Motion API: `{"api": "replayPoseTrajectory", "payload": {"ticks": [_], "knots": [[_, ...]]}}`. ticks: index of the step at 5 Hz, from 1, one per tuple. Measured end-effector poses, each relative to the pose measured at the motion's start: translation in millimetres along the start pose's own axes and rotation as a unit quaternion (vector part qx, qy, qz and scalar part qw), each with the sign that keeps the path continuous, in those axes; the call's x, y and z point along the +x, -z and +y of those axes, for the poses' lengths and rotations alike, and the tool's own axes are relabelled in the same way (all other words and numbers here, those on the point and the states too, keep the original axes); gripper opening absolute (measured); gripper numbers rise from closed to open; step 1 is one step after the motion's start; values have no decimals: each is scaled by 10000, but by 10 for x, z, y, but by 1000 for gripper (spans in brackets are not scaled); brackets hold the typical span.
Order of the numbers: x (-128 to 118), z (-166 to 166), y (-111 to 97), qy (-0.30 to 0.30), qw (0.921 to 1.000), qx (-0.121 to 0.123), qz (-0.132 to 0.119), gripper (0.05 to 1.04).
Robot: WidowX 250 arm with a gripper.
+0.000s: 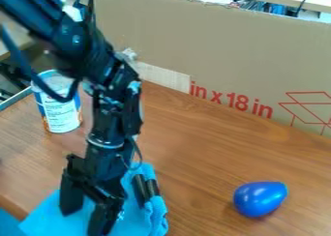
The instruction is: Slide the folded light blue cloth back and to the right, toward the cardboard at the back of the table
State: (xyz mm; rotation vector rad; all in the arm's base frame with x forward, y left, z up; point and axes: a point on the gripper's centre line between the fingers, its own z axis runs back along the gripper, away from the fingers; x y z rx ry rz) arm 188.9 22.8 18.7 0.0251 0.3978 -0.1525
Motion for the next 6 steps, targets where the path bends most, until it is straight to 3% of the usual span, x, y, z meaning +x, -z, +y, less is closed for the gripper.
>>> {"api": "replayPoseTrajectory", "payload": {"ticks": [1,2,3,4,5,6], "knots": [[81,-12,13,-27,10000,-83,48,1007],[229,4,-50,-77,9999,-113,-88,1007],[693,66,-295,-247,9955,-105,-906,1007],[1192,148,-529,-286,9896,-92,-1405,1007],[1579,179,-665,-342,9881,-218,-1485,1007],[1534,174,-671,-422,9879,-278,-1469,1007]]}}
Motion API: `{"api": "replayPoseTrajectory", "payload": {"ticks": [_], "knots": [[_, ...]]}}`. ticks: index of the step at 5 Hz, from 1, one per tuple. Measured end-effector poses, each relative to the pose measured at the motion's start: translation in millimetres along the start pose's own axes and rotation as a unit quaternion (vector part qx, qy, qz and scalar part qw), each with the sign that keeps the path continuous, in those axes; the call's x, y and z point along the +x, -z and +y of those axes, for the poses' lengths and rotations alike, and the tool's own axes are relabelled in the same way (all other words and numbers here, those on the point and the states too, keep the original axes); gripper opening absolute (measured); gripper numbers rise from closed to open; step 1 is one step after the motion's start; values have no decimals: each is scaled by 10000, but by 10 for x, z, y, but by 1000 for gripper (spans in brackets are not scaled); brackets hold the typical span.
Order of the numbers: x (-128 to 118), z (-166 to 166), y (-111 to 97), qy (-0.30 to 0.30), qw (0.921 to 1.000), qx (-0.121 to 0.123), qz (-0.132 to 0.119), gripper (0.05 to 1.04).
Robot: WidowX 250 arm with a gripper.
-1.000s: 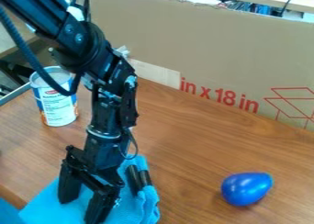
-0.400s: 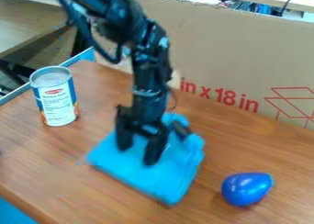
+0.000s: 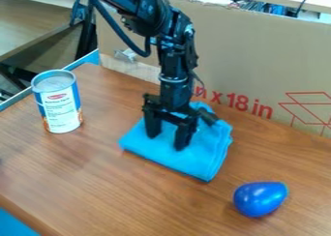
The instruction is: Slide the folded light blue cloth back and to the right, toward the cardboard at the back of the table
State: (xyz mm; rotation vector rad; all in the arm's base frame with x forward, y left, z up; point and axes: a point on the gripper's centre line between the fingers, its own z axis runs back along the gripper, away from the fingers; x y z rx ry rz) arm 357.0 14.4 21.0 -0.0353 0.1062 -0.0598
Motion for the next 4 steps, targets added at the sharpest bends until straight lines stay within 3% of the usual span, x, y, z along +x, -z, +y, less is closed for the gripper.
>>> {"api": "replayPoseTrajectory", "payload": {"ticks": [1,2,4], "knots": [[-283,-31,-101,-133,9998,-52,132,1002],[-448,35,-486,-281,9994,40,-199,1000],[-532,59,-964,-163,9965,176,-800,1000]]}}
